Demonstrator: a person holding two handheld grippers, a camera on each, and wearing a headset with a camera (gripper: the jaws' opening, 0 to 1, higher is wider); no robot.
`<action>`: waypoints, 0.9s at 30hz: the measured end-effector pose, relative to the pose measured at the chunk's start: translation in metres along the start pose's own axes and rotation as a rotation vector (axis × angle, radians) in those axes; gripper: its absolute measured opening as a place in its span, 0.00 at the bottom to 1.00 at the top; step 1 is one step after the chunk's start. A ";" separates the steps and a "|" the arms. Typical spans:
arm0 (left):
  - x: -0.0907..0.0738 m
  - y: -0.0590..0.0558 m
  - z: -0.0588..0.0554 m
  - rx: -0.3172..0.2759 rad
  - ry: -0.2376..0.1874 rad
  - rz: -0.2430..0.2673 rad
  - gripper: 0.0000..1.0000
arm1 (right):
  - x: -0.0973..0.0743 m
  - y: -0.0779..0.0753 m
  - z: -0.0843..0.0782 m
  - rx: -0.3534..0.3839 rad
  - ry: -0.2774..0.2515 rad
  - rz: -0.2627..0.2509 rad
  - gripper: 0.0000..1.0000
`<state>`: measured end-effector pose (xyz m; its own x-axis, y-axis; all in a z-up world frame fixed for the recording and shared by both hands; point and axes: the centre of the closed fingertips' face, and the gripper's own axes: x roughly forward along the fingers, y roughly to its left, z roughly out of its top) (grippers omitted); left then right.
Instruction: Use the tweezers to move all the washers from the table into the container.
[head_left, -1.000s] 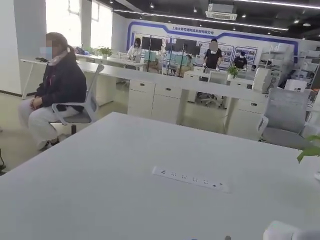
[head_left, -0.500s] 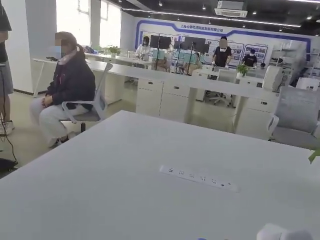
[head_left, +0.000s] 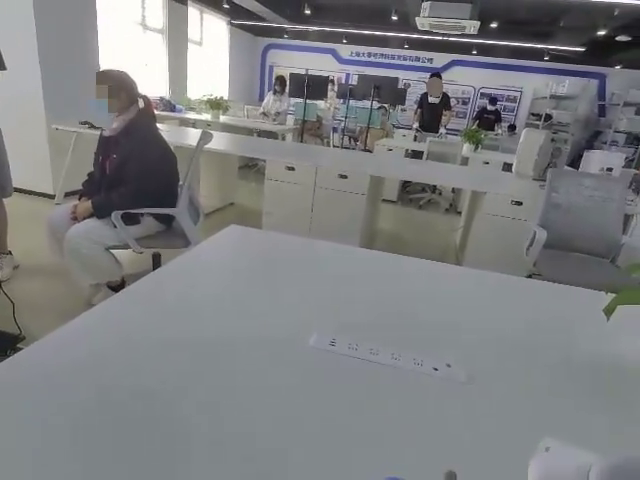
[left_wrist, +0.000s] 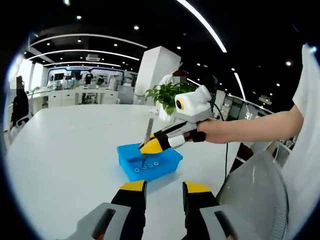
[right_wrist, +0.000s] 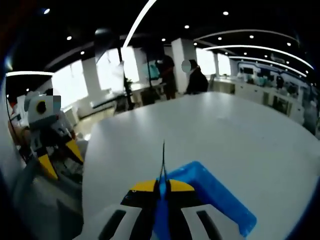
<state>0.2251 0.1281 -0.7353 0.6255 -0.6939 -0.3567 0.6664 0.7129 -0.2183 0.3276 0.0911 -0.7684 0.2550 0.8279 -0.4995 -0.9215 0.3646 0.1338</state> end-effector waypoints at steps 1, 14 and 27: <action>-0.001 0.001 0.004 0.015 0.003 -0.009 0.23 | -0.004 0.005 0.000 -0.009 0.007 0.018 0.04; 0.023 -0.019 0.041 0.103 0.055 -0.243 0.11 | -0.037 0.055 -0.023 -0.217 0.128 0.189 0.03; 0.047 -0.050 0.033 0.260 0.168 -0.398 0.06 | -0.037 0.089 -0.050 -0.323 0.242 0.321 0.03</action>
<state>0.2339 0.0566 -0.7114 0.2427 -0.8654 -0.4383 0.9324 0.3329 -0.1410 0.2210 0.0716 -0.7811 -0.0955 0.7404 -0.6653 -0.9954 -0.0736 0.0609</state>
